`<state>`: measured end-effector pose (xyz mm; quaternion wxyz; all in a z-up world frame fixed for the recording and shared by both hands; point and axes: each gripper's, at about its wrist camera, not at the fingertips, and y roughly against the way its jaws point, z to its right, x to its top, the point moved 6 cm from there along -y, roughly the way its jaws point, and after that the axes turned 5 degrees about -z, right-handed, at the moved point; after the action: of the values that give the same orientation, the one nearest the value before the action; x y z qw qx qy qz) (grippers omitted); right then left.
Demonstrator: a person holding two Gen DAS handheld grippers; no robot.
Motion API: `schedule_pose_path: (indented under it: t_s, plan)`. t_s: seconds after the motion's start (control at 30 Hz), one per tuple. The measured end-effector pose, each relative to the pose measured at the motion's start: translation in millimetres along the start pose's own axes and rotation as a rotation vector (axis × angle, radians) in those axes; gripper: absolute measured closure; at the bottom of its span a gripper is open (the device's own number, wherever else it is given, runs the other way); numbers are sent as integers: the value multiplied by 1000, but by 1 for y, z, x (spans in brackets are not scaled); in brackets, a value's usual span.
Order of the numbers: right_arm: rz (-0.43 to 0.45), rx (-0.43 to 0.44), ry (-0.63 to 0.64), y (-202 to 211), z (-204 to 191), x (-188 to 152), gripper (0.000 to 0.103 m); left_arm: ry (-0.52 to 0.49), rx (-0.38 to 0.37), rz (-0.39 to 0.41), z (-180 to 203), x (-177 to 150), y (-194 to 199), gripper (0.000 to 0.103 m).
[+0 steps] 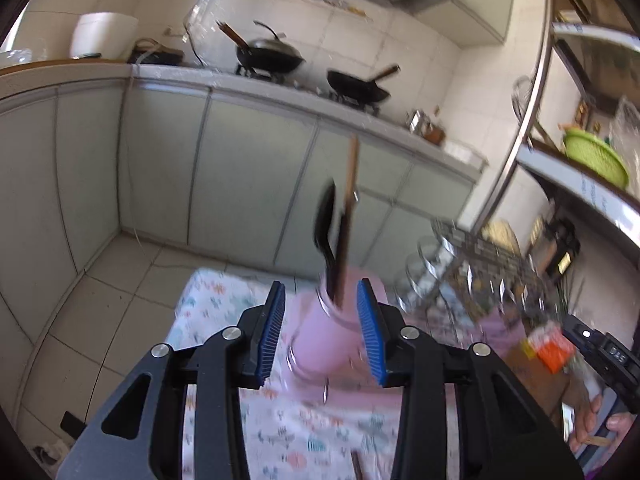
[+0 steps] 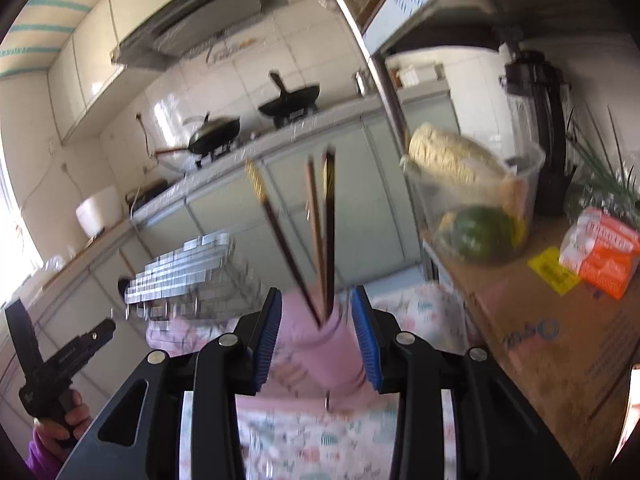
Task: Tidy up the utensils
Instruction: 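Grasp a dark chopstick with the left tool while the right tool grasps a clear plastic utensil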
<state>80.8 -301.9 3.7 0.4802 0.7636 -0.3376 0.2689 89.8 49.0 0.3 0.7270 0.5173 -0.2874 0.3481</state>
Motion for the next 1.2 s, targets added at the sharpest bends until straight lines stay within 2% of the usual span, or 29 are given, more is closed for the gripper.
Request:
schedule_pose_path:
  t_s: [0.17,0.37,0.5,0.6,0.67,0.8,0.83,0.87,0.9,1.0,1.2]
  plan:
    - [-173,42,0,-22,-10,-52,67,-78,-48,-207,19,-50,-16,66]
    - [-351,110,-60,-43,-12,-102,72,-79,-75,-457,29,-109,-46,66]
    - [-437,152,-106,-53,-9,-121,84,-73,-75,-603,38,-139,-69,79]
    - [-468,193,-150,-57,-6,-130,85,-67,-49,-679,40,-152,-88,81]
    - [-484,212,-171,-59,-3,-136,85,-73,-9,-710,40,-157,-100,81]
    - [-515,237,-186,-65,-1,-140,85,-89,14,-742,45,-162,-118,82]
    - [-524,248,-191,-68,-1,-141,84,-108,28,-745,47,-163,-121,84]
    - [-535,260,-196,-71,-2,-141,84,-117,44,-747,48,-165,-124,96]
    - [-544,273,-201,-73,-3,-140,84,-114,45,-748,49,-165,-125,97]
    - [-575,294,-197,-86,-8,-141,84,-94,28,-743,49,-161,-123,98]
    - [-670,287,-148,-117,-21,-152,83,-51,-31,-667,45,-142,-98,98]
